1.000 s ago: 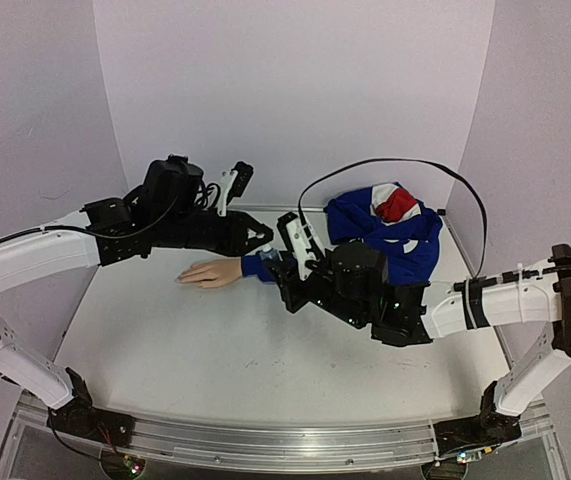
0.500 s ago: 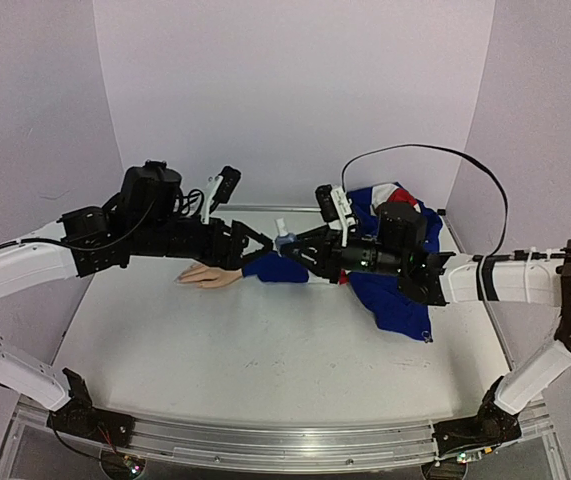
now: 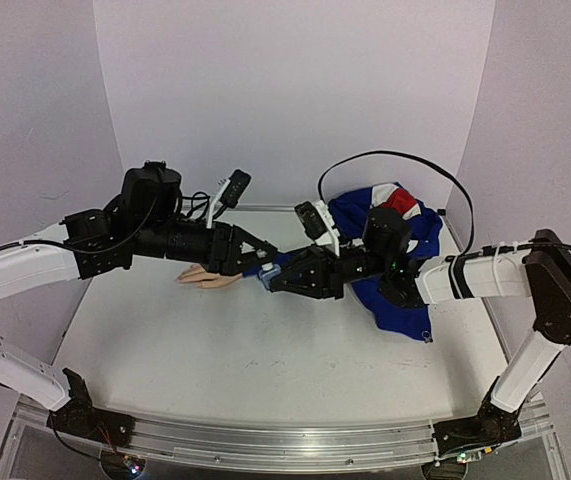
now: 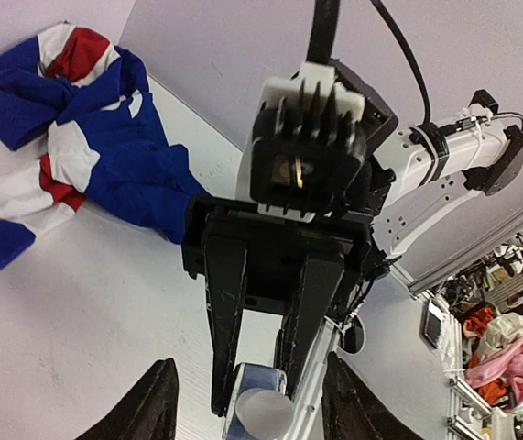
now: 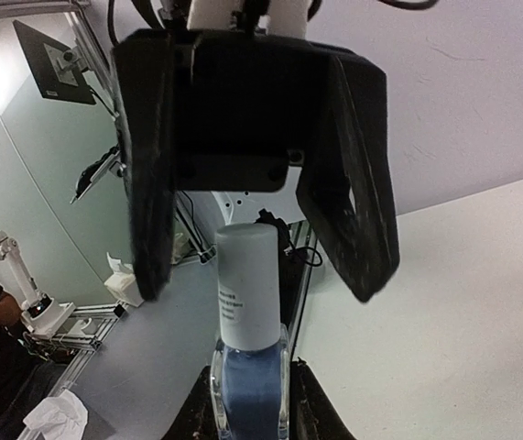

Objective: Paint the nails

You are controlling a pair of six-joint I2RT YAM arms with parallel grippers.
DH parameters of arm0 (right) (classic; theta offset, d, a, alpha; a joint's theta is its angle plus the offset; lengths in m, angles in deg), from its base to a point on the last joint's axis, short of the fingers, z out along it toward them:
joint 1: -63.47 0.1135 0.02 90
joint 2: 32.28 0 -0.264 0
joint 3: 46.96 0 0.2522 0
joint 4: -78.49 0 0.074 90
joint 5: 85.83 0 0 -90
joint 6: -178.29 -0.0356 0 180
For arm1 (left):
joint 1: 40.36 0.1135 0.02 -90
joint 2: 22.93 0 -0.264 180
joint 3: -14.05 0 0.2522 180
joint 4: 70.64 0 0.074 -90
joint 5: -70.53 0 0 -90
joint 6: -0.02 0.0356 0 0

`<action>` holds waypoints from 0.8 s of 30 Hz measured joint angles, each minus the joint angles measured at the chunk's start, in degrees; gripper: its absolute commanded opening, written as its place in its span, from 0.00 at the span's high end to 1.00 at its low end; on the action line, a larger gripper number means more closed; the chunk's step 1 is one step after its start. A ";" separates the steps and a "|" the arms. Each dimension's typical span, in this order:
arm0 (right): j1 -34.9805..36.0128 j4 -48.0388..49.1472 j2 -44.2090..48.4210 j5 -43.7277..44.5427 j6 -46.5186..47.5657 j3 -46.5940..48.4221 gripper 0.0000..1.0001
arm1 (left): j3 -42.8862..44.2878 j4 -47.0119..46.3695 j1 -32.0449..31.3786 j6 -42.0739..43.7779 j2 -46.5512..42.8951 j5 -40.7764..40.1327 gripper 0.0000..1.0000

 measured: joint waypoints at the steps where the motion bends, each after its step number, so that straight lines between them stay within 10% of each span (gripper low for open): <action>1: 0.00 0.63 -0.02 -0.28 -0.42 0.09 1.00 | 0.00 0.04 0.00 0.02 0.28 0.48 0.51; 12: -0.02 2.29 -0.11 0.90 -1.64 0.09 1.00 | 0.33 -0.04 -0.15 1.27 1.57 2.01 0.97; 17: 0.02 1.36 0.31 7.89 0.46 -0.66 1.00 | 1.16 0.79 0.02 1.51 2.32 -1.95 1.00; 24: 14.56 -8.92 4.55 63.39 17.29 -0.83 1.00 | 2.54 2.62 1.51 0.02 3.26 -12.50 1.00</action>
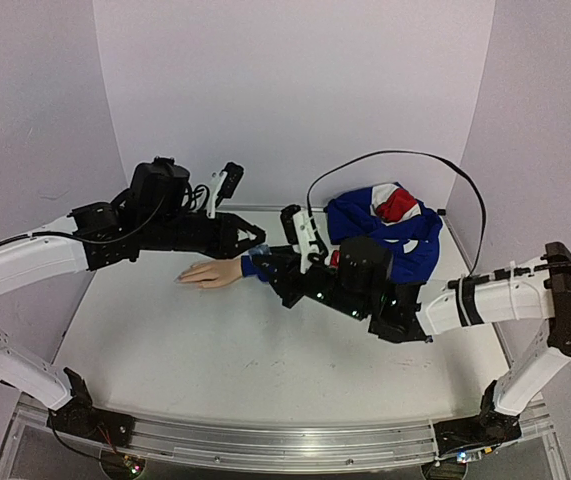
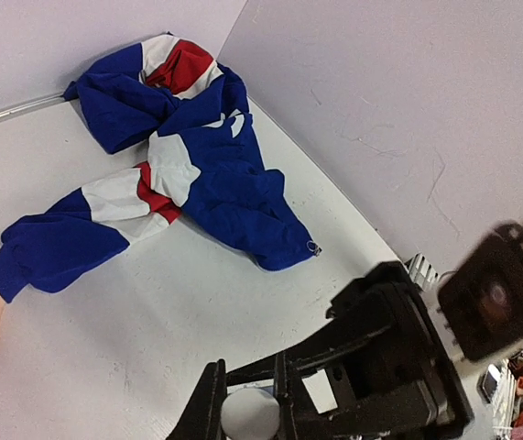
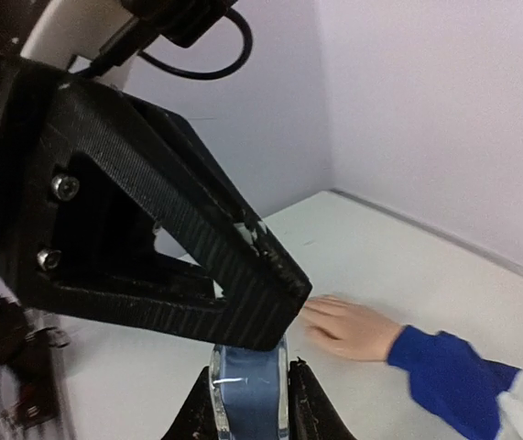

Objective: Paint the nails

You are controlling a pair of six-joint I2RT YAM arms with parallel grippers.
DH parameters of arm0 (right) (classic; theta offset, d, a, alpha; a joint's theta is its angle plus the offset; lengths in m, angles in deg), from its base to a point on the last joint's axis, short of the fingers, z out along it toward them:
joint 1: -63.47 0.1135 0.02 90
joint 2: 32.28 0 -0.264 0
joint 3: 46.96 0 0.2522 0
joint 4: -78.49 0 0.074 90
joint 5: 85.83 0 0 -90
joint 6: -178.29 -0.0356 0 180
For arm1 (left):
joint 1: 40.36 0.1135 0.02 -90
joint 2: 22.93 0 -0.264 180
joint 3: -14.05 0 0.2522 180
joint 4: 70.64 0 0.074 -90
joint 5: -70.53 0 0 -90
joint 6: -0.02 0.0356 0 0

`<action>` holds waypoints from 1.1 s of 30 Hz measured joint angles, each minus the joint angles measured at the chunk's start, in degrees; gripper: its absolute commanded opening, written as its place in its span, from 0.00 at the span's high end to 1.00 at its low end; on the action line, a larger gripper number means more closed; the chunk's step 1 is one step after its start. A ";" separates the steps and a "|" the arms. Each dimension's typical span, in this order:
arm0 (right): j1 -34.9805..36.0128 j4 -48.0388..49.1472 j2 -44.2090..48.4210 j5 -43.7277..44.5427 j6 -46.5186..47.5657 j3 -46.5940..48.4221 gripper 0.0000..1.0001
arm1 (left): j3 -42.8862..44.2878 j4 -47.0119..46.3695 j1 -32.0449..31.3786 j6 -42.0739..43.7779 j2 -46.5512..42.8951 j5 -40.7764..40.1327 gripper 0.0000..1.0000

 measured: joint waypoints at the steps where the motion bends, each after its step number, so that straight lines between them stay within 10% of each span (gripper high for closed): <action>1: 2.82 -0.33 -0.26 8.44 2.54 0.33 1.00 | 0.22 0.48 -0.17 -0.26 0.07 -0.52 1.00; 7: 6.43 -0.74 -2.99 24.44 11.10 3.87 1.00 | 2.47 0.42 -0.74 -0.48 2.01 -3.96 0.96; 18: -2.43 -0.66 -0.26 -0.48 7.74 0.09 1.00 | 2.58 3.06 -1.55 -0.02 0.98 -2.16 0.09; 24: -14.75 0.79 3.02 -29.27 -2.32 -0.81 1.00 | -0.42 2.93 -1.57 0.87 -4.55 0.50 0.05; 33: -14.34 8.70 0.22 -55.43 -15.65 0.07 1.00 | -1.60 -0.68 -1.49 0.81 -5.79 8.83 0.31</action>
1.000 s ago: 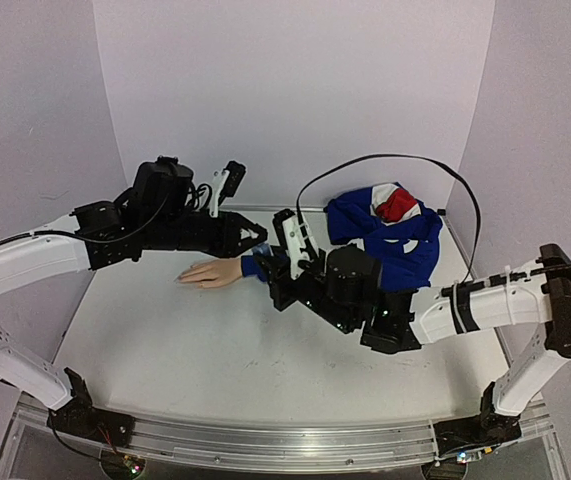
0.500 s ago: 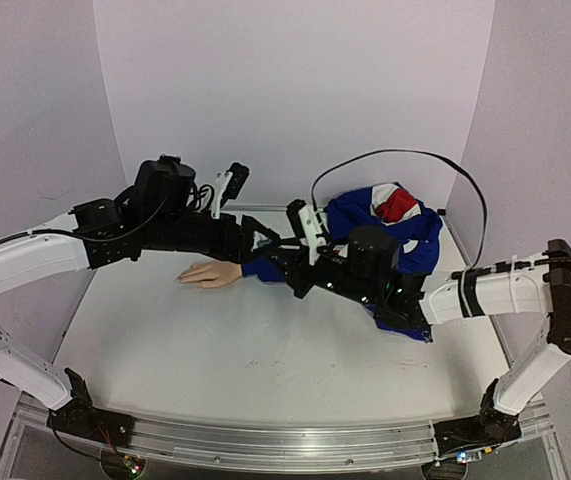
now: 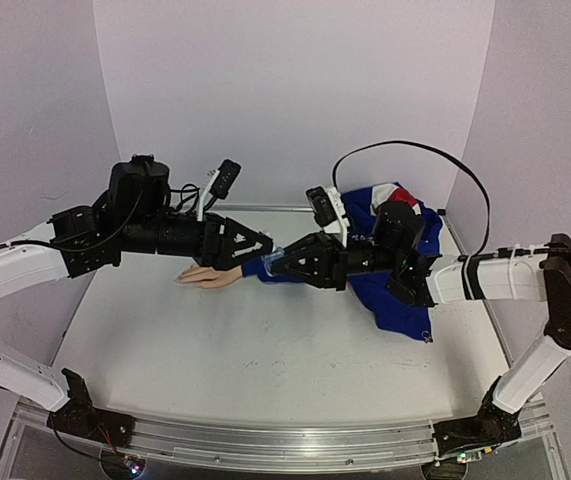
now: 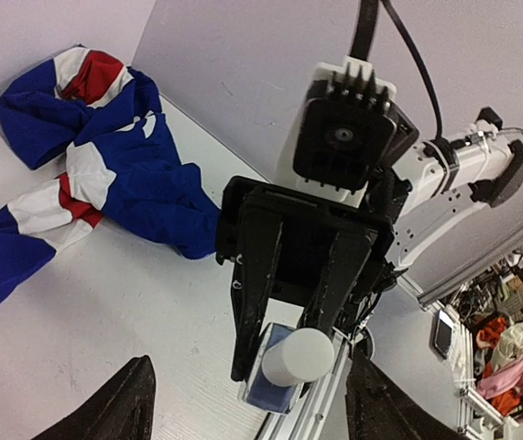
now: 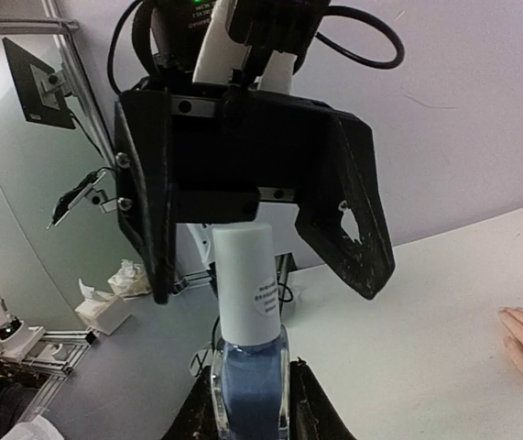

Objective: Paint the nails

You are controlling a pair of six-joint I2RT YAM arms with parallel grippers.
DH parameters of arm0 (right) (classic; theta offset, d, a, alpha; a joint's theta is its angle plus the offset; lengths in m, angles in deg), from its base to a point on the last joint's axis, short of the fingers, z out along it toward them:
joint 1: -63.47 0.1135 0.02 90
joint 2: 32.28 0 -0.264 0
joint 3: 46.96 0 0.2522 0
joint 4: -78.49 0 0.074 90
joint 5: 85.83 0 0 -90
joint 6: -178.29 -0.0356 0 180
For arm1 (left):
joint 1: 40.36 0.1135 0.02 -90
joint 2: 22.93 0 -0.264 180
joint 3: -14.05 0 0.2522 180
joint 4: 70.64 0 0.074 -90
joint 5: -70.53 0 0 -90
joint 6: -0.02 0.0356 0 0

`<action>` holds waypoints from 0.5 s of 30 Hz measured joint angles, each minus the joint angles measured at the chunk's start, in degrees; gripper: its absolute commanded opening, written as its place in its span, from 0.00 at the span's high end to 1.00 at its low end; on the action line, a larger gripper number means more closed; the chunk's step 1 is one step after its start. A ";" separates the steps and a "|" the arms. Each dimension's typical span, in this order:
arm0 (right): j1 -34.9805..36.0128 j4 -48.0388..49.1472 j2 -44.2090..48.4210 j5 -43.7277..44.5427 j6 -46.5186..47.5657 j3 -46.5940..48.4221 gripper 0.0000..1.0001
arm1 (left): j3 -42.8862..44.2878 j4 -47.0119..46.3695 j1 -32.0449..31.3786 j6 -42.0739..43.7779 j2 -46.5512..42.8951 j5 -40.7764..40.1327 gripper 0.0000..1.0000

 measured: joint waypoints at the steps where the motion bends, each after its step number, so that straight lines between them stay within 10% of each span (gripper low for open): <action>1: 0.00 1.20 -0.52 -1.25 -1.18 0.13 1.00 | 0.00 -0.20 0.00 0.07 0.26 0.74 0.33; 15: -0.02 7.23 -3.37 -5.16 -7.32 0.33 1.00 | 0.79 -3.06 0.00 -0.04 3.21 6.19 0.86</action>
